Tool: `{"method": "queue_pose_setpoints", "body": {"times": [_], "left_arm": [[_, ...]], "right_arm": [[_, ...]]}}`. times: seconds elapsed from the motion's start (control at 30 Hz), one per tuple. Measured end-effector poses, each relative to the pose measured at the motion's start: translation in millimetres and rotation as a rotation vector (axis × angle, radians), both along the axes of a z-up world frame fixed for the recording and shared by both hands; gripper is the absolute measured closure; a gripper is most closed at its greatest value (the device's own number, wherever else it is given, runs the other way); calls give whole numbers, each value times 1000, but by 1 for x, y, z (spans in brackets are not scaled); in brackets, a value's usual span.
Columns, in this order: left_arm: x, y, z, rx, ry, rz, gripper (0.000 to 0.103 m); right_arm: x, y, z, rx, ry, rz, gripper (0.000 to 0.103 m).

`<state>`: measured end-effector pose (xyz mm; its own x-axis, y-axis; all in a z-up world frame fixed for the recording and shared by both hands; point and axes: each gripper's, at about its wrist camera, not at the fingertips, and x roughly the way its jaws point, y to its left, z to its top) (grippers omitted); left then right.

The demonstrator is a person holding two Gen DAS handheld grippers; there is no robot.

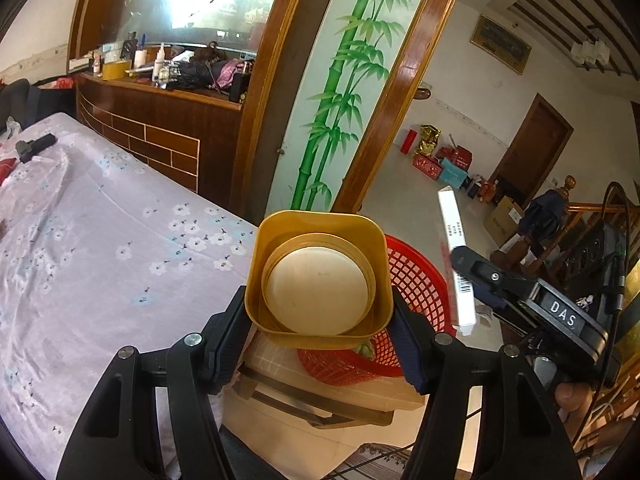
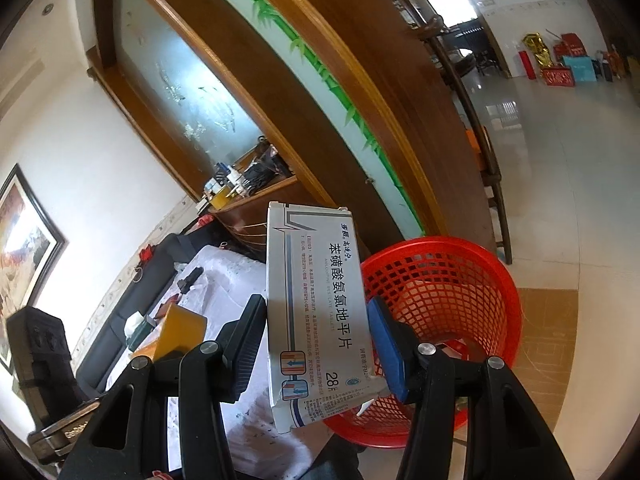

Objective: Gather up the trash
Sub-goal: 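Carry the medicine box and yellow soap dish to the red wastebasket, then open both tools to drop the items into the wastebasket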

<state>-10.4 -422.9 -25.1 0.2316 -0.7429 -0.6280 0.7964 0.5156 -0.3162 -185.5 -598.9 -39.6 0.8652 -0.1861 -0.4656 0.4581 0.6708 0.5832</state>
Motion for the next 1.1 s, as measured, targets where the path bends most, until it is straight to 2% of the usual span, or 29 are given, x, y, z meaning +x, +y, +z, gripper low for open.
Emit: {"method": "queue_pose_setpoints", "body": {"times": [0.3,0.47,0.6,0.63,0.67,0.7,0.8,0.87,0.93,1.03,1.1], "left_arm": [[-7,-46,-8,7,29,-144,39],[-7,-91,-29,57,96,-230,39],[-4,-100,-42,63,146,-241,38],[-4,-99,-42,59,142,-241,35],[-4,-97,-41,54,134,-236,27],[-3,-95,-40,46,123,-225,21],[1,-83,-31,20,98,-201,14],[5,-77,-27,14,94,-185,13],[9,-63,-20,-12,83,-169,13],[14,-27,-2,-78,64,-124,13],[17,8,14,-104,19,-56,13]], "right_arm": [[-9,-18,-12,30,26,-43,46],[-18,-36,-23,58,33,-73,45],[-17,-51,-35,116,37,-79,42],[-16,-56,-38,133,31,-80,35],[-16,-58,-38,143,25,-80,30],[-16,-61,-39,159,17,-85,29],[-15,-62,-33,167,-6,-90,27],[-15,-59,-26,154,-19,-95,21],[-13,-57,-17,135,-25,-99,20],[-13,-51,3,105,-41,-114,20],[-11,-40,16,72,-61,-114,19]]}}
